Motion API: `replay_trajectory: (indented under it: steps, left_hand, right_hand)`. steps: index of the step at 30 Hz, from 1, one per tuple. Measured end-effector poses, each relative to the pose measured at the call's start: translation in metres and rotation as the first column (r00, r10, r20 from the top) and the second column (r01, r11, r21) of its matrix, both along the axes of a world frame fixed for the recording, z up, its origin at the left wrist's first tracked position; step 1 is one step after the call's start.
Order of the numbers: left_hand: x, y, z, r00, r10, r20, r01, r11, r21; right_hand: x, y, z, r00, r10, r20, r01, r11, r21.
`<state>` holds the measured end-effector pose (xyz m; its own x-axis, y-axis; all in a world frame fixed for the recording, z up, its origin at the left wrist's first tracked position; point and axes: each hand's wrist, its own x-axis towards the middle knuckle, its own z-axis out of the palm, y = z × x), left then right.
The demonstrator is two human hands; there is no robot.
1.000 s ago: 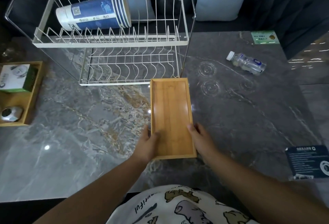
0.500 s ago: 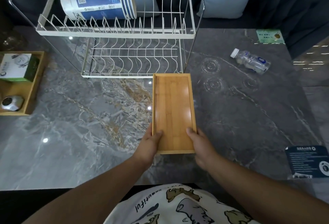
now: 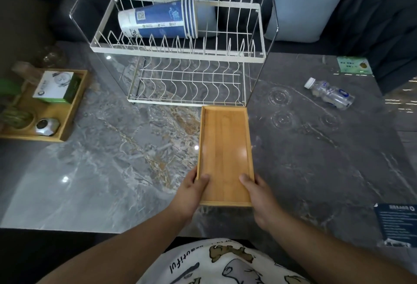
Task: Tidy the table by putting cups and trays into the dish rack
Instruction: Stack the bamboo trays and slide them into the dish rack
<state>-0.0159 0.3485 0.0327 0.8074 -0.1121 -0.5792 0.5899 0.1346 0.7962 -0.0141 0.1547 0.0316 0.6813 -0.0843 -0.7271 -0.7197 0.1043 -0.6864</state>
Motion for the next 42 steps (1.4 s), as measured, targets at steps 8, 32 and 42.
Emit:
replay_trajectory:
  steps: [8,32,42]
  left_hand:
    - [0.007,0.048,0.033,0.990,0.018,0.143,-0.021,1.000,0.018]
    - [0.245,0.102,0.028,0.992,-0.005,0.126,-0.027,0.967,0.254]
    - [0.247,0.105,0.039,0.999,-0.014,0.049,0.004,0.980,0.200]
  right_hand:
    - [0.010,0.040,0.030,0.995,0.017,0.094,-0.015,1.000,-0.022]
    - [0.242,0.107,0.036,0.992,0.024,0.123,-0.006,0.990,-0.142]
    - [0.244,0.107,0.030,0.995,0.044,0.089,-0.028,0.984,-0.175]
